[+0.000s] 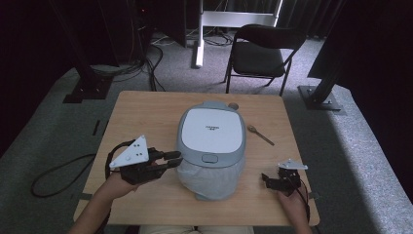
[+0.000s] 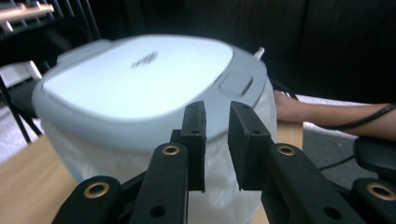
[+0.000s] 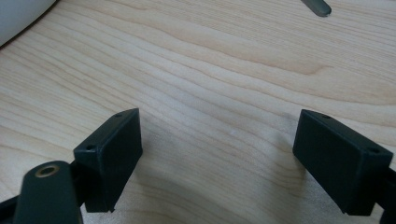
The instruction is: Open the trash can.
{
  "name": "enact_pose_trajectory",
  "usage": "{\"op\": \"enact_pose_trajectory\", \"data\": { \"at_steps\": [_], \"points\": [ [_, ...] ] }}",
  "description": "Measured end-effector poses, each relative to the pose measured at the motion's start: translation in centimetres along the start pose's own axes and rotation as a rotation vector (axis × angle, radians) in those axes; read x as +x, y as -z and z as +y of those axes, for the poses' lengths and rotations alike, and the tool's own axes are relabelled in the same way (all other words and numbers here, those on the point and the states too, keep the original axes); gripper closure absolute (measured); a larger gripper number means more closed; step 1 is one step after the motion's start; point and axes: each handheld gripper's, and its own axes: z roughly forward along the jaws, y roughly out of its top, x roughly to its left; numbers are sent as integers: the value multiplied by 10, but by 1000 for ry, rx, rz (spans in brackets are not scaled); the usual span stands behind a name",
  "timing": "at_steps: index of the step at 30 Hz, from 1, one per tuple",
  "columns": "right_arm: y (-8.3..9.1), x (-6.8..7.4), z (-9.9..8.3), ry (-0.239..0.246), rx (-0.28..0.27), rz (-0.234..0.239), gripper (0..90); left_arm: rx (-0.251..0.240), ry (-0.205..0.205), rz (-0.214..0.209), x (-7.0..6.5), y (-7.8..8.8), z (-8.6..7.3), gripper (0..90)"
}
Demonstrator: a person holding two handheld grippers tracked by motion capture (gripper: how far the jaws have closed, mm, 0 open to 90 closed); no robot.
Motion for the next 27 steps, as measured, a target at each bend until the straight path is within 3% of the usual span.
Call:
{"op": "enact_pose_trajectory", "data": {
  "at_steps": [4, 8, 12, 15, 23, 27],
  "points": [
    [0, 0, 0, 0, 0, 0, 148, -3, -30, -7, -8, -11, 8, 821],
    [0, 0, 0, 0, 0, 0, 148, -6, -28, -23, -12, -20, 14, 850],
    [0, 0, 0, 0, 0, -1, 148, -29, 17, -8, -12, -26, 20, 900],
    [0, 0, 0, -1, 0, -1, 148, -36, 43, -23, -10, -33, 24, 900],
    [0, 0, 0, -1, 0, -1, 148, -9, 46, -59, -14, -51, 30, 900],
    [0, 0, 0, -1, -1, -1, 148, 16, 40, -57, -15, -58, 31, 900]
  ]
}}
